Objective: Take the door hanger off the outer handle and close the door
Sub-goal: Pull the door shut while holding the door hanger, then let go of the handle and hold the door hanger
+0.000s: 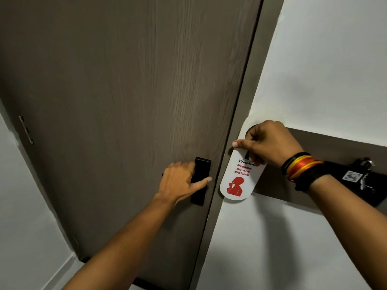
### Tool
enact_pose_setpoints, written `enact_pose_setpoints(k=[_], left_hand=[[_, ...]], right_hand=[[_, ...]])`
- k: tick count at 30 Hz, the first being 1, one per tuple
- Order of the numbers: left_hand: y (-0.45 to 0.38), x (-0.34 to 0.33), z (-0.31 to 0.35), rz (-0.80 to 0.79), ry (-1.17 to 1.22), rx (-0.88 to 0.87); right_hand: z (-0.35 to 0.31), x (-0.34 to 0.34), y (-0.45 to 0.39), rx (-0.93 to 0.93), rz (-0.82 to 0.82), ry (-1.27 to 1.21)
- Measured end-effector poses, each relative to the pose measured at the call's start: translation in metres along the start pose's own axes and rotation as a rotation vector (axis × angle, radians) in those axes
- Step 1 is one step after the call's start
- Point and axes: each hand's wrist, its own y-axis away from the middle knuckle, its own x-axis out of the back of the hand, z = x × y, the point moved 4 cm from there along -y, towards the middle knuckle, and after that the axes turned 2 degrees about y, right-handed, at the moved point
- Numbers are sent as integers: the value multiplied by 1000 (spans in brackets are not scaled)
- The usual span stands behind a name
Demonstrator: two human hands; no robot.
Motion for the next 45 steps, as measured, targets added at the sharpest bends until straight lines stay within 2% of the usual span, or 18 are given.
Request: enact_pose_setpoints(k=[1,3,7,9,15,17,19,22,28,32,38,45], left_hand=[[3,10,13,82,97,-23],[6,26,36,110,336,-27],[10,45,71,-126,805,73],[14,49,76,-142,907,136],[34,48,73,-90,1066,240],[41,42,79,-116,1100,267],[46,35,93,-156,1116,279],[52,21,121,-192,1127,280],[67,-8,189,-263,1079,252],[74,-39,278,-333,1073,189],[105,-102,429,-545,1040,105],[151,-214,618,-773,1058,90]], right_hand=[[0,0,2,-5,2,-5],[-2,-1,3,-6,-1,-8],[-9,-5,15,18,55,30],[-12,-3,28,5,92,-16],[35,-1,116,-160,286,-689],[64,-10,135,-268,249,-752],[88,-22,146,-368,123,-784],[112,-26,162,-416,-7,-807],[170,-17,209,-467,-4,-814],[248,16,271,-544,121,-778],[362,56,383,-697,163,-795],[510,88,530,-923,209,-803]])
